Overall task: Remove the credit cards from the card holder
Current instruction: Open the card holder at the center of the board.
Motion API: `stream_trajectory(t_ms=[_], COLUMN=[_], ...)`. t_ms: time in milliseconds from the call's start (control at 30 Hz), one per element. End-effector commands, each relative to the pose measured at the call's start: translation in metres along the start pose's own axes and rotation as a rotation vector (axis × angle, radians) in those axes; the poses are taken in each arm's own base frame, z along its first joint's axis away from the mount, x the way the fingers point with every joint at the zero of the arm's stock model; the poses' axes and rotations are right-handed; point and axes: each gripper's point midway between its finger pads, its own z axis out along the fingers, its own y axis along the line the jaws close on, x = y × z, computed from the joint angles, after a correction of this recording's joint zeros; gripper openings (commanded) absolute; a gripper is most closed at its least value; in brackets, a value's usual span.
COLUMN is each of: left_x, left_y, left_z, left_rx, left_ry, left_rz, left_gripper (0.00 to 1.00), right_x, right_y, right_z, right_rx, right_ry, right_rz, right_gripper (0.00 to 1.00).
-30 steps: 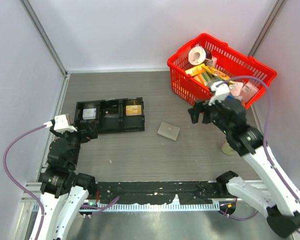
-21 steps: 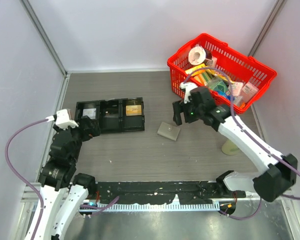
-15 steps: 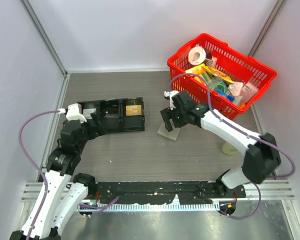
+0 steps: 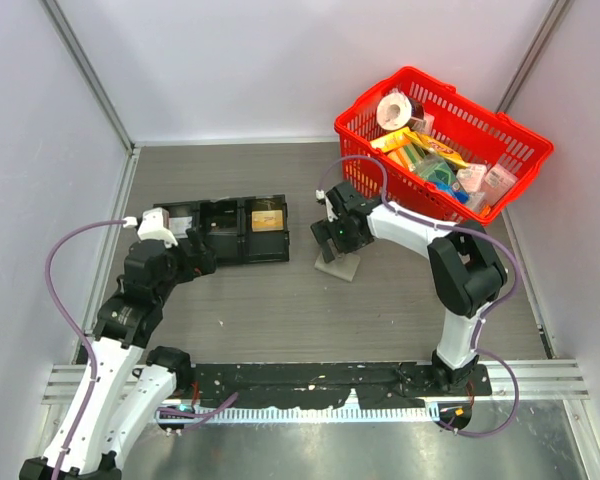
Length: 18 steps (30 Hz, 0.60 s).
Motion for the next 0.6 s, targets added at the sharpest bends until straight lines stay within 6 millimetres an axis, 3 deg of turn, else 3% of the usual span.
stream_trajectory(t_ms=[0,267,333,467,567], left_x=[0.002,0.015,0.021,0.03,0.035], left_y=[-0.009,-0.024,-0.03,-0.045,-0.057], left_z=[0.003,0.015,0.015,0.017,0.017], left_rx=[0.049,0.104,0.133,0.195,0.23], left_ry=[0.018,0.124,0.161,0.196,0.211], left_rz=[-0.004,-0.004,-0.012,-0.064,-0.095], left_gripper=[1.0,1.0,1.0,1.0,1.0], right_x=[-0.004,0.038,0.04,0.028,0.021], right_y=[0.018,0.068,0.065,0.038,0.037], right_z=[-0.009,-0.034,-0.039,-0.04,-0.036], right_rx=[-0.095,-0.158,-0.119,0.038,0.053], right_ry=[-0.024,-0.002,-0.017,-0.098,-0.132], right_rz=[-0.015,-0.024,0.009,0.073,0.121], right_gripper=[0.9,0.77,0.76,0.7,0.65])
